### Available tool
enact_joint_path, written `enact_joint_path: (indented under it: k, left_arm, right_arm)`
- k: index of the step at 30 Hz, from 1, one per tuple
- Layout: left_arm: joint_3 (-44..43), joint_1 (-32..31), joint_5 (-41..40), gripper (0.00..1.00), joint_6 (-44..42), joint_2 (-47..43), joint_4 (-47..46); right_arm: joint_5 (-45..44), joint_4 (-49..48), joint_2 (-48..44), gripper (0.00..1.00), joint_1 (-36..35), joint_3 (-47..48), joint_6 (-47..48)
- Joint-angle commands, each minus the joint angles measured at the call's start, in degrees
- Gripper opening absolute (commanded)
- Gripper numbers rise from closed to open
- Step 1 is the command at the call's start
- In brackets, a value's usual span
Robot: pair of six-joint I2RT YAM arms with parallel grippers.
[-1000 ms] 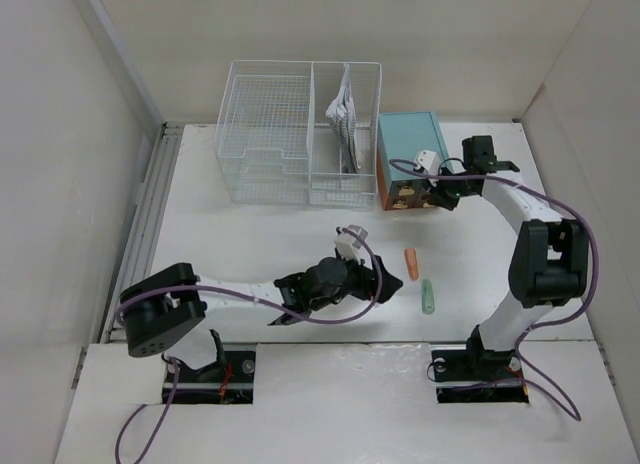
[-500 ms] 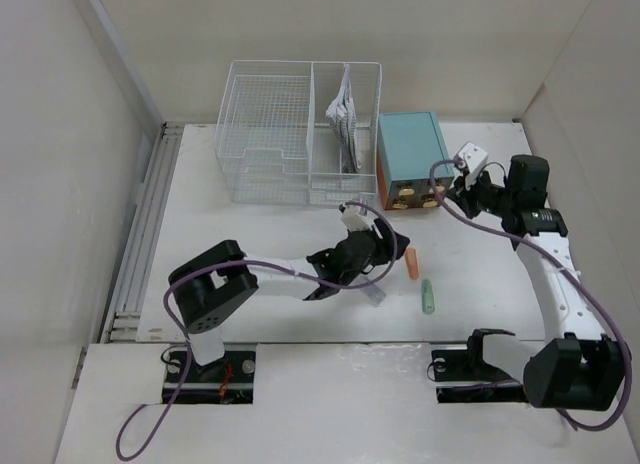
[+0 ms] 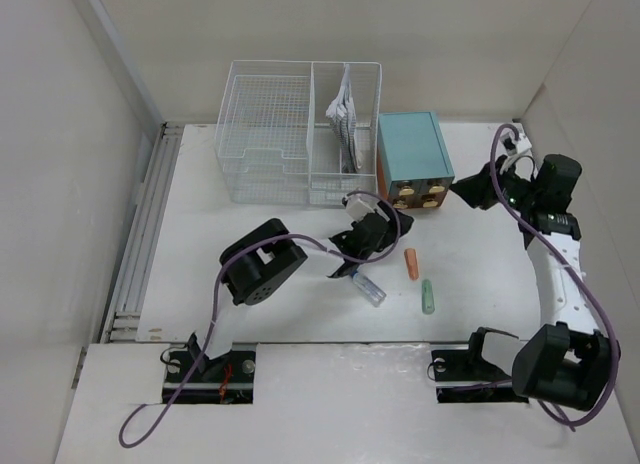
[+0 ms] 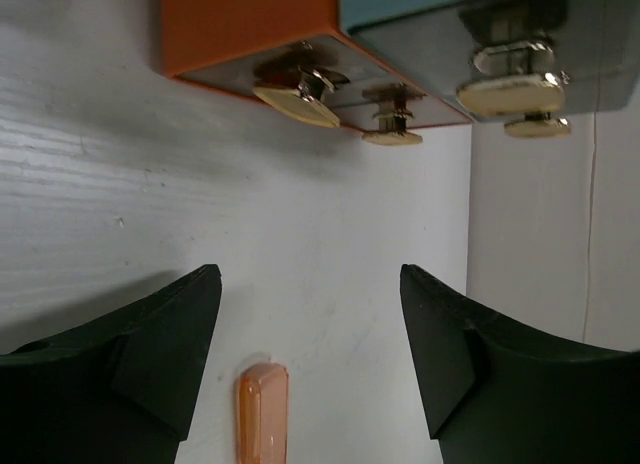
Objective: Organize the desk
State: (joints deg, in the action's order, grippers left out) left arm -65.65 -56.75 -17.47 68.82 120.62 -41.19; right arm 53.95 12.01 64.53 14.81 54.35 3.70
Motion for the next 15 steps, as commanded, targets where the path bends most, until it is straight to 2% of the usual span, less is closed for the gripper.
enact_joint_path:
  k: [1, 7, 15]
  left_arm:
    - [-3.3, 0.8, -3.2, 0.68, 3.7, 0.6, -1.2]
    - [-7.6, 0.8, -10.1, 0.63, 6.6, 3.2, 3.2]
    - [-13.3, 1.8, -15.1, 0.54, 9.8, 7.7, 5.5]
  right_arm:
    - [6.2, -4.7, -1.9, 0.35, 2.6, -1.0, -6.3]
    - [9.1, -7.5, -4.4, 0.35, 4.4, -3.2, -9.1]
    - [11.9, -9.2, -7.3, 0.34, 6.0, -4.4, -10.6]
